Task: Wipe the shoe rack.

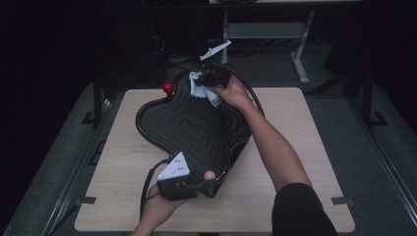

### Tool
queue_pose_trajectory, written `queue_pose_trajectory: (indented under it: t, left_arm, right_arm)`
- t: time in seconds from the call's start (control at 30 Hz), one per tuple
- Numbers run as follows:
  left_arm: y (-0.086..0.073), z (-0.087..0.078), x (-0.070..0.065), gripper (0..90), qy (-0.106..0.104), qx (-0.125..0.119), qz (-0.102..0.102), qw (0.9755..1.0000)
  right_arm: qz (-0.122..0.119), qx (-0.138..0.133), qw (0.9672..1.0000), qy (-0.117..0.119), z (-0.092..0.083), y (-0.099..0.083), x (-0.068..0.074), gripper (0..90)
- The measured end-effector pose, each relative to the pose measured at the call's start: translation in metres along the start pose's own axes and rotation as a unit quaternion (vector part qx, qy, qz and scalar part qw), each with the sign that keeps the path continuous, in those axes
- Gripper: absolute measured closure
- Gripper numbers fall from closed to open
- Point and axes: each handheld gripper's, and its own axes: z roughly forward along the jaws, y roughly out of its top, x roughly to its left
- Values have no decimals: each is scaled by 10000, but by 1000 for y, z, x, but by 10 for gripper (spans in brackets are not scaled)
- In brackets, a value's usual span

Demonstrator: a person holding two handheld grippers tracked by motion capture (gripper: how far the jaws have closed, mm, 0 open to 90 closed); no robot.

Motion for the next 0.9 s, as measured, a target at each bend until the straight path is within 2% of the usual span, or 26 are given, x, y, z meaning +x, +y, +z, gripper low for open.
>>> queue_pose_trajectory:
  t: [0.07,0.13,0.2,0.33,0.47,0.53,0.63,0.7,0.8,0.83,0.9]
  left_arm:
    - [0,0,0,601,-5,-3,-2,10000]
    - [0,0,0,601,-4,-2,0,10000]
    - [0,0,0,601,-5,0,-1,10000]
    - [0,0,0,601,-6,-1,-2,10000]
    - [0,0,1,601,-17,-9,-8,10000]
    - [0,0,1,601,-16,-9,-9,10000]
    - [0,0,1,601,-19,-3,-12,10000]
    - [0,0,1,601,-20,-5,-7,10000]
    - [0,0,1,601,-21,-7,-4,10000]
    - [0,0,1,601,-23,-14,-7,10000]
    - [0,0,1,601,-6,-8,-6,10000]
  right_arm:
    - [-96,-16,9999,-39,-3,-6,7,759]
    - [-201,-43,9998,59,-7,-13,14,760]
    - [-229,-4,9997,78,-11,-22,15,761]
    - [15,41,10000,58,-21,-43,10,760]
    - [-105,-23,9998,186,-30,-62,25,760]
    - [-96,3,9998,197,-34,-71,27,761]
    - [150,77,9998,110,-42,-87,19,761]
    - [238,81,9996,119,-47,-98,20,760]
    - [163,40,9994,290,-52,-109,36,759]
    - [57,4,9996,276,-54,-112,41,760]
    - [73,71,9996,254,-58,-120,41,762]
